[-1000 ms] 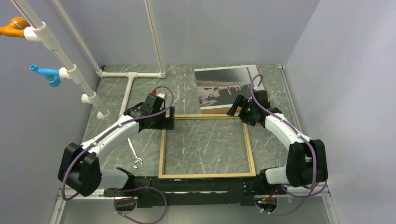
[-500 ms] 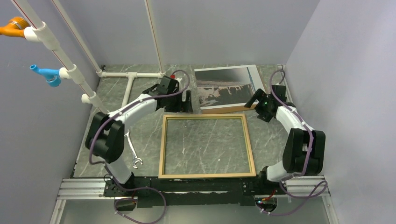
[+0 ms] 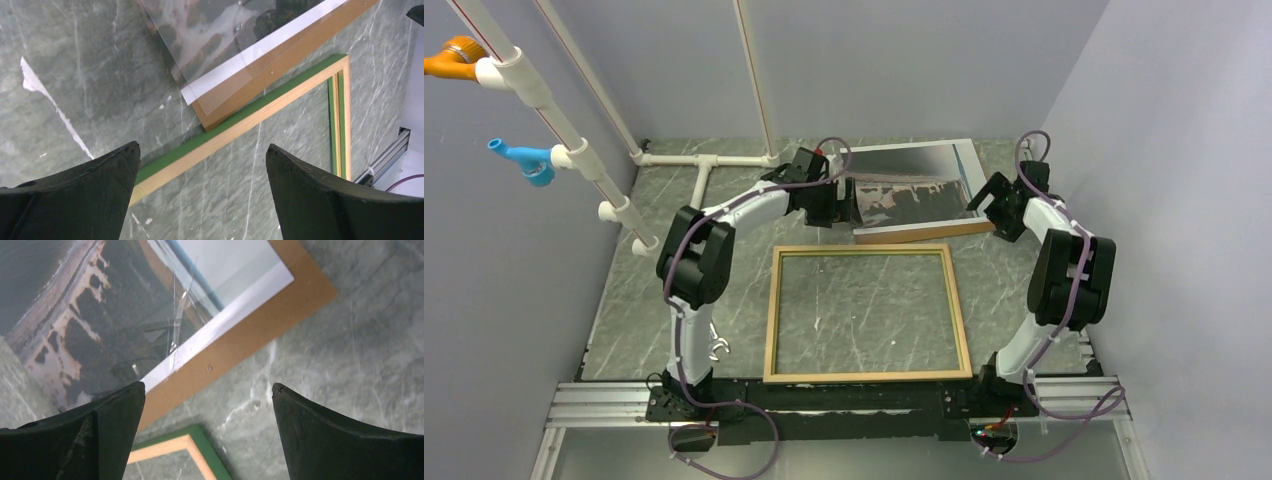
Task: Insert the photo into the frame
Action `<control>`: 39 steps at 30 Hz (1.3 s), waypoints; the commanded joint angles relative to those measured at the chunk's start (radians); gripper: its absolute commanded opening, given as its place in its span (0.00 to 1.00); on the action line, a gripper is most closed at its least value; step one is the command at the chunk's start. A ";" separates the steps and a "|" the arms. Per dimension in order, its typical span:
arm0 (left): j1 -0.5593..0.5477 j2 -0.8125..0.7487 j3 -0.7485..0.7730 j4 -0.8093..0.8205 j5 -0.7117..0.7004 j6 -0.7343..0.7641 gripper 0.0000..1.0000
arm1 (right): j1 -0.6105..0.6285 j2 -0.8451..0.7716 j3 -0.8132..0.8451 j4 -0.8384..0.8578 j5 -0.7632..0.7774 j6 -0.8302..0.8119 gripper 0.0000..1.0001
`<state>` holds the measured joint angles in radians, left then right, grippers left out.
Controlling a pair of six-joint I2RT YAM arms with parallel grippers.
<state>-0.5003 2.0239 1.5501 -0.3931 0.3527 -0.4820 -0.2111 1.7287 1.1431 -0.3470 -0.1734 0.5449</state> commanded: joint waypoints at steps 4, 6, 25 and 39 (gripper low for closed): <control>0.045 0.089 0.081 0.082 0.085 -0.081 0.96 | -0.008 0.126 0.178 -0.008 0.089 -0.045 1.00; 0.053 0.096 0.078 0.094 0.091 -0.088 0.95 | -0.010 0.154 0.217 -0.016 0.102 -0.050 1.00; 0.068 0.186 0.110 0.145 0.159 -0.131 0.89 | -0.034 0.351 0.429 -0.070 0.094 -0.074 1.00; 0.070 0.194 0.102 0.153 0.162 -0.140 0.87 | -0.099 0.377 0.412 -0.031 0.066 -0.049 1.00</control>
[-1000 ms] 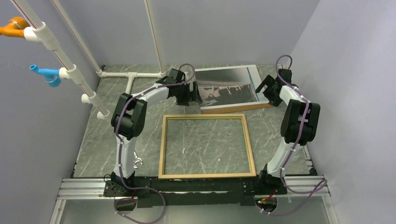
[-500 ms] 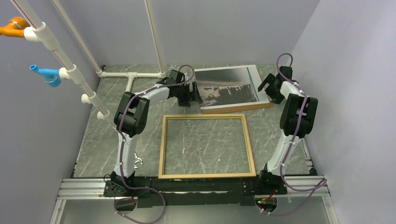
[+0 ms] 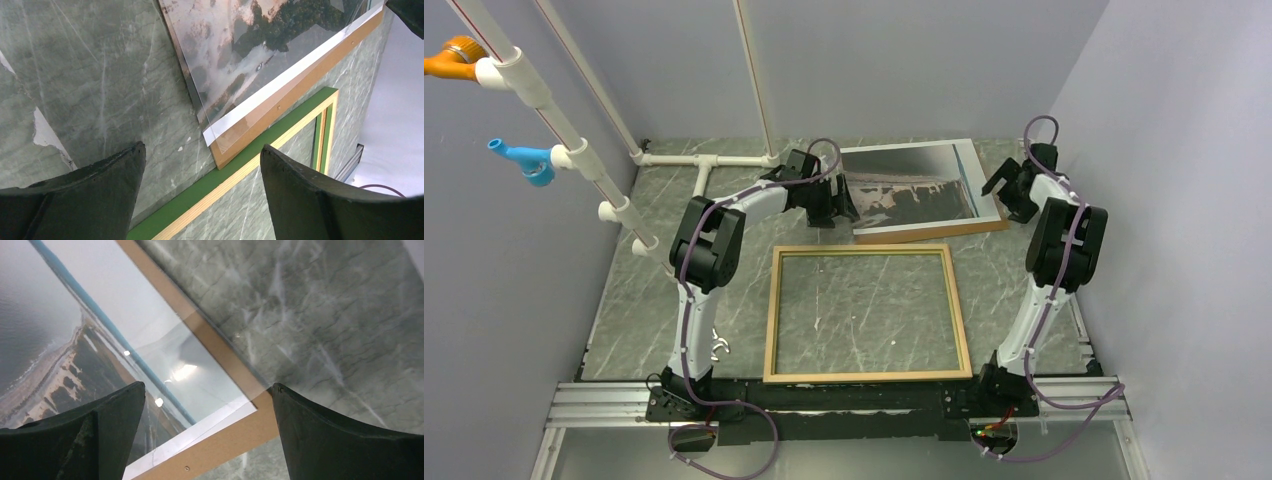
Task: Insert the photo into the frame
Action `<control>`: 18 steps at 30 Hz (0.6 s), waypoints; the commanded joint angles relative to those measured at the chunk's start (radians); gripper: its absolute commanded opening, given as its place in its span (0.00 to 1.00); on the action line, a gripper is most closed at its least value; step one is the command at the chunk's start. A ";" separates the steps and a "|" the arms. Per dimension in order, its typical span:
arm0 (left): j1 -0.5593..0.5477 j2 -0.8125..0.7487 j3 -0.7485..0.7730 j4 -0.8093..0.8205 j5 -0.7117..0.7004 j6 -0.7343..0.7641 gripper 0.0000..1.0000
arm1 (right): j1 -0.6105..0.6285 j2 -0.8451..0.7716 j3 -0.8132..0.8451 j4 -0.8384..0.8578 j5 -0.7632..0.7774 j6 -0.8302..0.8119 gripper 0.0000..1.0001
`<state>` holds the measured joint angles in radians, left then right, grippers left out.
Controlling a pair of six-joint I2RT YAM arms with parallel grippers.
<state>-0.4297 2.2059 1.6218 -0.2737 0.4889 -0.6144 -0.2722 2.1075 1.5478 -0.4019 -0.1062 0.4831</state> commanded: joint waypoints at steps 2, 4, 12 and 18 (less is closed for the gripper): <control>-0.001 0.014 0.033 0.032 0.025 -0.006 0.87 | -0.048 -0.001 0.009 0.027 -0.007 0.016 1.00; -0.001 0.018 0.040 0.024 0.024 -0.004 0.87 | -0.055 0.009 0.017 0.024 -0.007 0.017 1.00; 0.000 0.030 0.052 0.022 0.028 -0.002 0.87 | -0.068 0.092 0.070 0.037 -0.089 0.025 1.00; 0.005 0.039 0.064 0.021 0.036 -0.005 0.86 | -0.097 0.112 0.008 0.168 -0.308 0.087 1.00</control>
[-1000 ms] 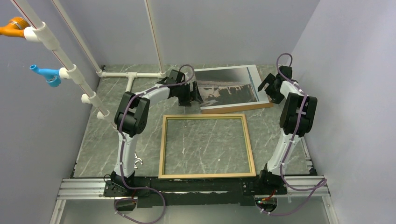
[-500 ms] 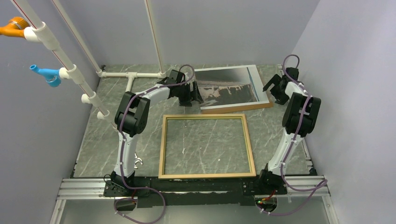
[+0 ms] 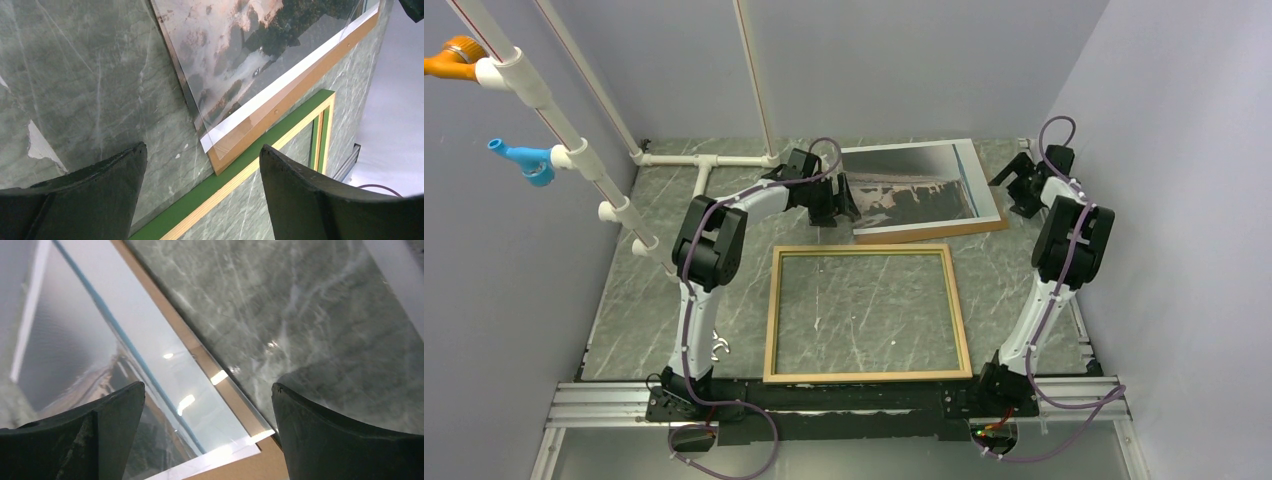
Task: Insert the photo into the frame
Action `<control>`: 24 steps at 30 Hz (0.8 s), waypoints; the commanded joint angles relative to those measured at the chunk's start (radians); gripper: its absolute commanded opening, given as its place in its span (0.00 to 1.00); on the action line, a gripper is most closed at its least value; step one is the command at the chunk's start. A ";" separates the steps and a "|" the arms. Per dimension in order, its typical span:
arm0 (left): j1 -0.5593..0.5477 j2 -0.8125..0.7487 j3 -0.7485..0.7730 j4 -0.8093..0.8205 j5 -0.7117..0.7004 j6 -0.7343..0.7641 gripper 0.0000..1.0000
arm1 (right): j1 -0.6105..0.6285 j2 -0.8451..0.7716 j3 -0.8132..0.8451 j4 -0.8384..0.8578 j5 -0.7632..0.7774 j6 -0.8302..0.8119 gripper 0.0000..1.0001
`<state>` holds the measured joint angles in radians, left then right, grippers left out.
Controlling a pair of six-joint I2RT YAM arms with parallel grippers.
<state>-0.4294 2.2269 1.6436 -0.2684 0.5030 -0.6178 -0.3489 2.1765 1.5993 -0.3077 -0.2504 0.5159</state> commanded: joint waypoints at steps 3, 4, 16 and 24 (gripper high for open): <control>0.004 0.027 0.058 0.007 0.034 0.003 0.86 | -0.023 0.035 -0.064 0.104 -0.236 0.071 0.99; 0.004 0.028 0.060 0.004 0.036 0.003 0.86 | -0.024 0.029 -0.074 0.115 -0.259 0.078 0.99; 0.004 0.024 0.063 0.014 0.065 0.009 0.85 | -0.023 -0.056 -0.105 0.114 -0.395 0.088 0.98; 0.004 0.001 0.060 0.007 0.052 0.023 0.83 | -0.021 -0.126 -0.149 0.115 -0.401 0.087 0.97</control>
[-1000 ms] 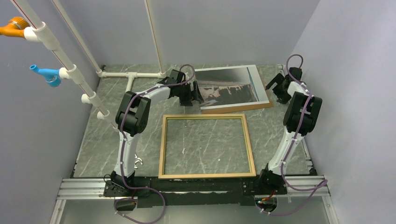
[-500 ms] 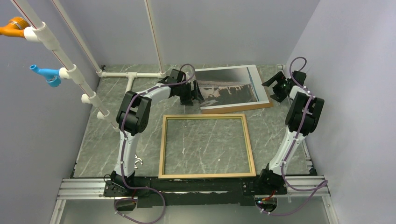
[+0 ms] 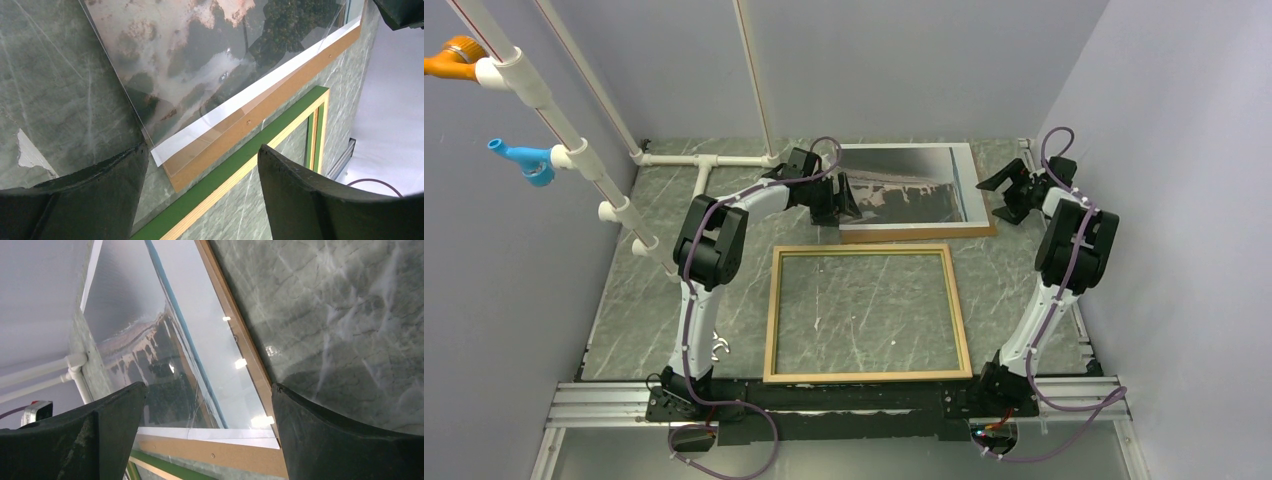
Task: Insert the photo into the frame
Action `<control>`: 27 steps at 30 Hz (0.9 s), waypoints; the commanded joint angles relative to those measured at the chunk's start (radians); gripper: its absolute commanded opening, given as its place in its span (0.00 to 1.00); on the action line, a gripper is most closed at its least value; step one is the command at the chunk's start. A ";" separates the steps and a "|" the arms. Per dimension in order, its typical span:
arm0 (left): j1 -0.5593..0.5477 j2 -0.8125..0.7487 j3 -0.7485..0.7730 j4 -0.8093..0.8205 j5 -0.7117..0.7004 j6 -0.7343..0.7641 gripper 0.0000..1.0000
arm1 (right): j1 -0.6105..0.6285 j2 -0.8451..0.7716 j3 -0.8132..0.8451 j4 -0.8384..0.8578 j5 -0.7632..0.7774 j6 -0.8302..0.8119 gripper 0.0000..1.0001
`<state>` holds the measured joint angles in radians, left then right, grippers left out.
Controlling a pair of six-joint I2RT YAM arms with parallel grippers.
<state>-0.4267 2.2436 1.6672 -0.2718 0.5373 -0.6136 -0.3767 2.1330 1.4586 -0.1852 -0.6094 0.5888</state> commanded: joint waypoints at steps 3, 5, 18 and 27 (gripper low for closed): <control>0.002 -0.031 0.031 0.010 0.008 0.025 0.83 | 0.008 -0.104 -0.019 -0.018 -0.036 0.006 0.97; 0.002 -0.047 0.029 0.001 -0.002 0.038 0.82 | 0.010 -0.116 -0.023 -0.030 -0.030 -0.001 0.97; 0.000 -0.136 -0.009 -0.027 -0.083 0.109 0.81 | 0.042 -0.160 -0.075 -0.046 -0.019 -0.029 0.97; 0.002 -0.055 0.049 -0.010 -0.053 0.058 0.80 | 0.048 -0.127 -0.047 -0.119 0.137 -0.077 0.97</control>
<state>-0.4267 2.1715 1.6676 -0.3183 0.4702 -0.5388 -0.3298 2.0254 1.3811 -0.2649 -0.5613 0.5491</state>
